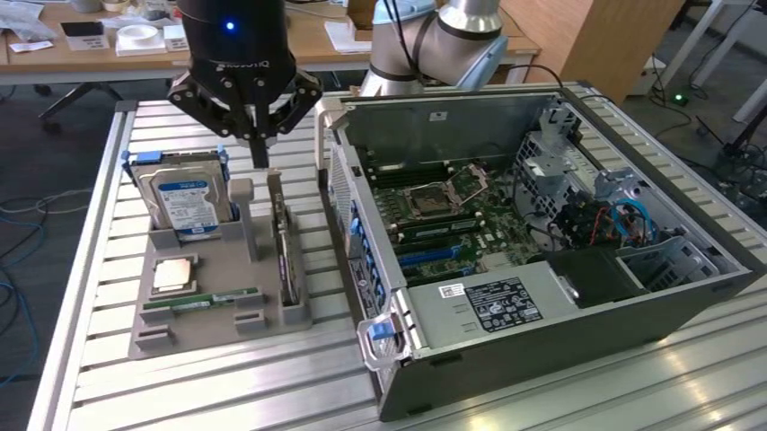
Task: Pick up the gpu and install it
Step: 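Reach for the gpu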
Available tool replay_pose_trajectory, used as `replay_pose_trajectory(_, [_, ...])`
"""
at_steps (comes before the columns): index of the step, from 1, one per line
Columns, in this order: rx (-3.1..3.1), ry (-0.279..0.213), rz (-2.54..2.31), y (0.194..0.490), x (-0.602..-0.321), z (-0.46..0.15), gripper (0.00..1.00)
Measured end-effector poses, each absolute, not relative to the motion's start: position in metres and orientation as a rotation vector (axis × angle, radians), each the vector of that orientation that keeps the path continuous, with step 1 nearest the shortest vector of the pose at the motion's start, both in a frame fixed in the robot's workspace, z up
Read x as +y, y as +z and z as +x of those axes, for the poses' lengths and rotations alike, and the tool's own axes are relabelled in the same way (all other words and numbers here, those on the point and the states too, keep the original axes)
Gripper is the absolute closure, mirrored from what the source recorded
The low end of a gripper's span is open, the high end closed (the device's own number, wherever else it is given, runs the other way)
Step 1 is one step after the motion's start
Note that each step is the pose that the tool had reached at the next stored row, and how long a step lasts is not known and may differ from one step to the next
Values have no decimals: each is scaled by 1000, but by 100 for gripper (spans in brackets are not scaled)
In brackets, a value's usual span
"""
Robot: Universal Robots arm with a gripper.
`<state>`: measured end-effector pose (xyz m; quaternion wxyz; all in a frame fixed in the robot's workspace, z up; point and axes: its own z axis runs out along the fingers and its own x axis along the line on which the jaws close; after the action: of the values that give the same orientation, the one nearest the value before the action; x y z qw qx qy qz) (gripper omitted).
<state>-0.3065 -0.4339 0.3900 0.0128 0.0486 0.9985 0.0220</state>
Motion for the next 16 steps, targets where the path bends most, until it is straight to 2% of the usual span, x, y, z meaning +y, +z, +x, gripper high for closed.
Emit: replay_pose_trajectory(16, [3112, 68, 151, 381, -440, -310, 89])
